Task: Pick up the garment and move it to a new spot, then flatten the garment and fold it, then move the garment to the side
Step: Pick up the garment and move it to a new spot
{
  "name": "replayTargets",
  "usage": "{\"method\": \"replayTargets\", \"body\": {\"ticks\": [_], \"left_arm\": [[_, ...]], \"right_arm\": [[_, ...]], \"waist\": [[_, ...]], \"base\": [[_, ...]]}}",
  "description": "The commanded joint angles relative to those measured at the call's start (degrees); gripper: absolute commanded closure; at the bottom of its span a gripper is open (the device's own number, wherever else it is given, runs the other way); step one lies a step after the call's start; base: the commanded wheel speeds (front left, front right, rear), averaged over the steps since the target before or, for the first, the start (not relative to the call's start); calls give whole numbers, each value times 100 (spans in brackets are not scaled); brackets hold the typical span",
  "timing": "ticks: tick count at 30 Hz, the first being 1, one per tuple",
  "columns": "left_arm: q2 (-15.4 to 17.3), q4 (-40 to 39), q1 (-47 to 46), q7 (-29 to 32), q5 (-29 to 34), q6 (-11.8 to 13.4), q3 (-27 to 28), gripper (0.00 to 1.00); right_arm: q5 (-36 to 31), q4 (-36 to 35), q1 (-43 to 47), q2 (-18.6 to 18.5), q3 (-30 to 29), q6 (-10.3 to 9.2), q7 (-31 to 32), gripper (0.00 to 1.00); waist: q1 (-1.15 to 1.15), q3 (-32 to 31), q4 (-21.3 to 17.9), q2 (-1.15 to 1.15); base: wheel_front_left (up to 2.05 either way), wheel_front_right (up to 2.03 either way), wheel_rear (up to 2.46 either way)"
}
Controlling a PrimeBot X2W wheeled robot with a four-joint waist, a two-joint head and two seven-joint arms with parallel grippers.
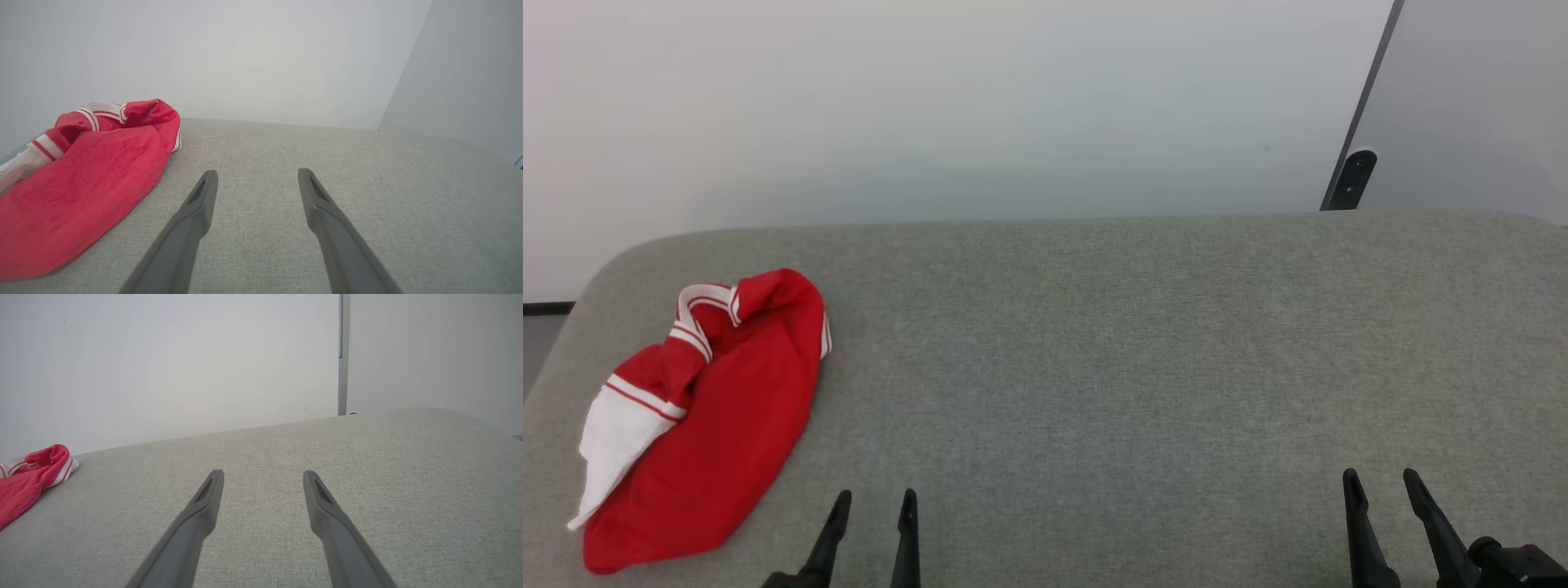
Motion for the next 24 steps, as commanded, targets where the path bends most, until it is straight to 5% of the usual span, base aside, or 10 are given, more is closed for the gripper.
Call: {"method": "replayTargets", "body": {"ticks": [1, 8, 24], "left_arm": [[21, 11, 46, -6, -8, -24, 2, 0], [21, 146, -23, -5, -153, 30, 34, 0], [16, 75, 5, -5, -357, 143, -162, 0]], "right_arm": [[25, 9, 52, -2, -7, -6, -36, 0], [16, -48, 132, -1, -39, -6, -39, 0], [-194, -161, 9, -1, 352, -6, 160, 0]], "waist": [[0, 5, 17, 0], [0, 13, 386, 0], [0, 181, 2249, 0]], "base": [[0, 0, 0], [0, 0, 0], [0, 0, 0]]}}
